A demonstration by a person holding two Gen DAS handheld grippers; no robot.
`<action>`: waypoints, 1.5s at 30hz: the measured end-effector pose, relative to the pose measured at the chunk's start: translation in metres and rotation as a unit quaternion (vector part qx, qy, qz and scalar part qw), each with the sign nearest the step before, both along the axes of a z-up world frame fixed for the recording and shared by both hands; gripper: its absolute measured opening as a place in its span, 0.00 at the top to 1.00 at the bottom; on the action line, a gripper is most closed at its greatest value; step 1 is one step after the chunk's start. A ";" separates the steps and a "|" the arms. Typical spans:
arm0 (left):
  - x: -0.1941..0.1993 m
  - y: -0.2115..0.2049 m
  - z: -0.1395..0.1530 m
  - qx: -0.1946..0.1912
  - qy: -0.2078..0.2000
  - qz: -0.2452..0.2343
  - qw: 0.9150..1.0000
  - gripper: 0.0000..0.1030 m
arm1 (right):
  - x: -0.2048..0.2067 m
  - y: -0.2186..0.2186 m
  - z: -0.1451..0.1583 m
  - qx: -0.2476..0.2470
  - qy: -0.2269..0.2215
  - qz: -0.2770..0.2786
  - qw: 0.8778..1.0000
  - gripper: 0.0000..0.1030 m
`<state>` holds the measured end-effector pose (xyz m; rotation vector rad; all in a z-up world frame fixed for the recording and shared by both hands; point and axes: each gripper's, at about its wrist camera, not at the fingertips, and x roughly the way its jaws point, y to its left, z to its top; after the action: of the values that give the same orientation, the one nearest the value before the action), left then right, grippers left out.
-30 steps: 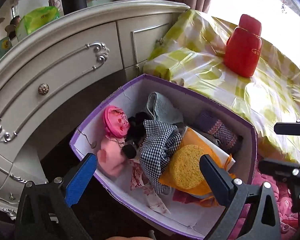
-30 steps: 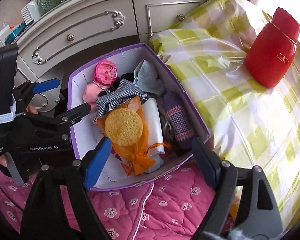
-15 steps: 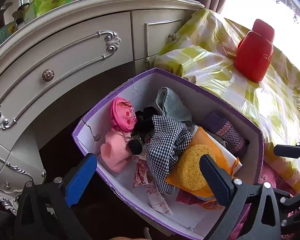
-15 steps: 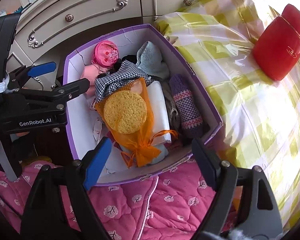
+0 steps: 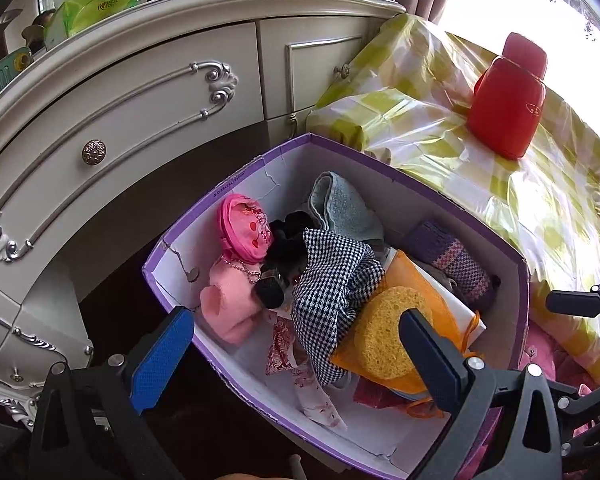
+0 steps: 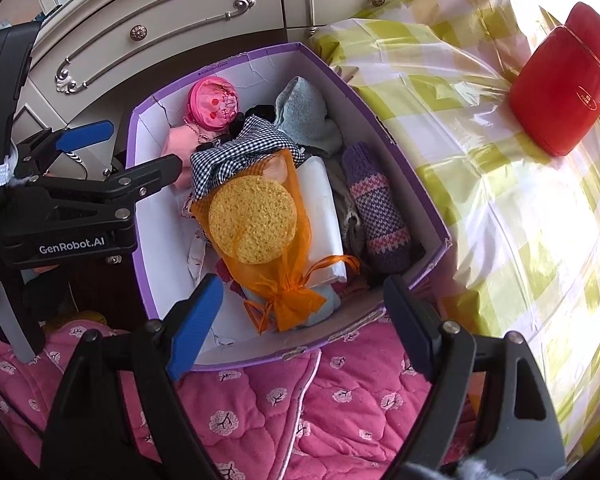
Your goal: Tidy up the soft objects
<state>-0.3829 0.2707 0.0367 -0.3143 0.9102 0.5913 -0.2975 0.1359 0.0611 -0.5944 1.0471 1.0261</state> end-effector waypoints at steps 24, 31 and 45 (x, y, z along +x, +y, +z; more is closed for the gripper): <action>0.001 -0.001 -0.003 -0.001 0.004 -0.002 1.000 0.00 | -0.001 0.000 -0.003 -0.004 0.002 0.005 1.000 0.18; 0.002 0.000 -0.004 -0.002 0.006 -0.001 1.000 0.00 | -0.001 -0.001 -0.005 -0.005 0.005 0.008 1.000 0.18; 0.000 0.000 -0.005 -0.004 0.009 0.004 1.000 0.00 | -0.001 0.001 -0.005 -0.008 0.005 0.007 1.000 0.18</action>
<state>-0.3825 0.2708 0.0317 -0.3206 0.9288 0.5982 -0.2984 0.1372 0.0557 -0.6100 1.0626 1.0344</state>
